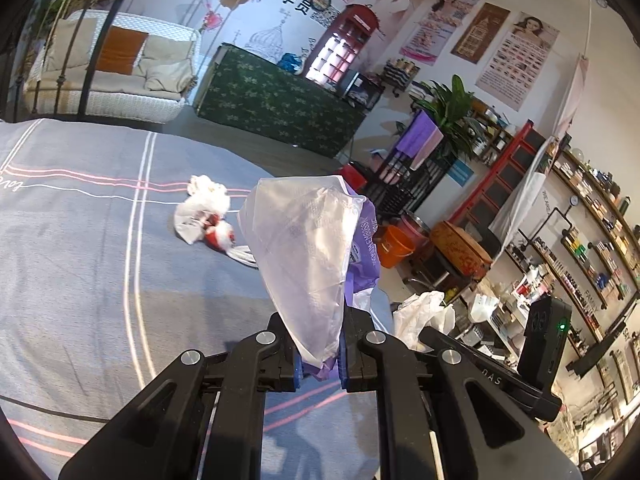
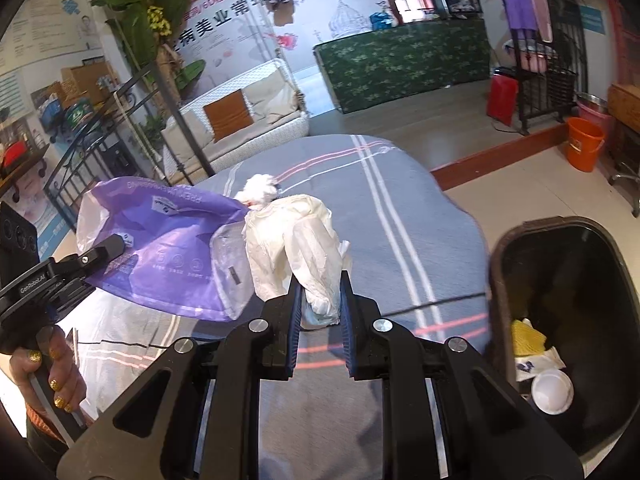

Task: Collect trash
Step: 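Carry the purple bag and white cloth over the black bin, then open the right tool to drop the cloth while the left tool drops the bag, then move both open tools back over the bed toward the white tissues, then grasp the white tissues with the left tool while the right tool grasps the white plastic bag, then carry the tissues and white plastic bag over the black bin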

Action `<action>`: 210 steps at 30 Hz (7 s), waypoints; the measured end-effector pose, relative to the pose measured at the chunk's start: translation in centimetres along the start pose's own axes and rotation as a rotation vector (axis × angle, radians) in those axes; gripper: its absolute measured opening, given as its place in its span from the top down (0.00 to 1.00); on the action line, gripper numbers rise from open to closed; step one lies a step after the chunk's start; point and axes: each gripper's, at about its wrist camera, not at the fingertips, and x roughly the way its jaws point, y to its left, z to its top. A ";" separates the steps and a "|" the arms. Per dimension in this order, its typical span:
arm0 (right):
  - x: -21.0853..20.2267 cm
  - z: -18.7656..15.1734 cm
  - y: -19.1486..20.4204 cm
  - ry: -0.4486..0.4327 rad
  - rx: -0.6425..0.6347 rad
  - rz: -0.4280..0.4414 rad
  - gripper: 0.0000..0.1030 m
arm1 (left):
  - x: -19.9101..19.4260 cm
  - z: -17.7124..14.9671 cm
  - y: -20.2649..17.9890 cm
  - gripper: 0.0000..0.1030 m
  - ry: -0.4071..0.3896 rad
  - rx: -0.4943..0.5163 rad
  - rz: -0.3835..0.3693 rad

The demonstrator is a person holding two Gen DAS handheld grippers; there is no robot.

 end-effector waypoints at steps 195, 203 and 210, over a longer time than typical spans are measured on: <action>21.5 8.4 1.2 0.202 0.079 -0.087 0.74 | 20.1 8.2 10.8 0.18 0.306 0.166 0.475; 21.7 8.3 1.7 0.209 0.102 -0.082 0.74 | 17.6 8.9 12.6 0.60 0.245 0.062 0.438; 20.6 8.5 1.9 0.187 0.095 -0.071 0.74 | 16.1 8.5 12.3 0.63 0.218 0.006 0.377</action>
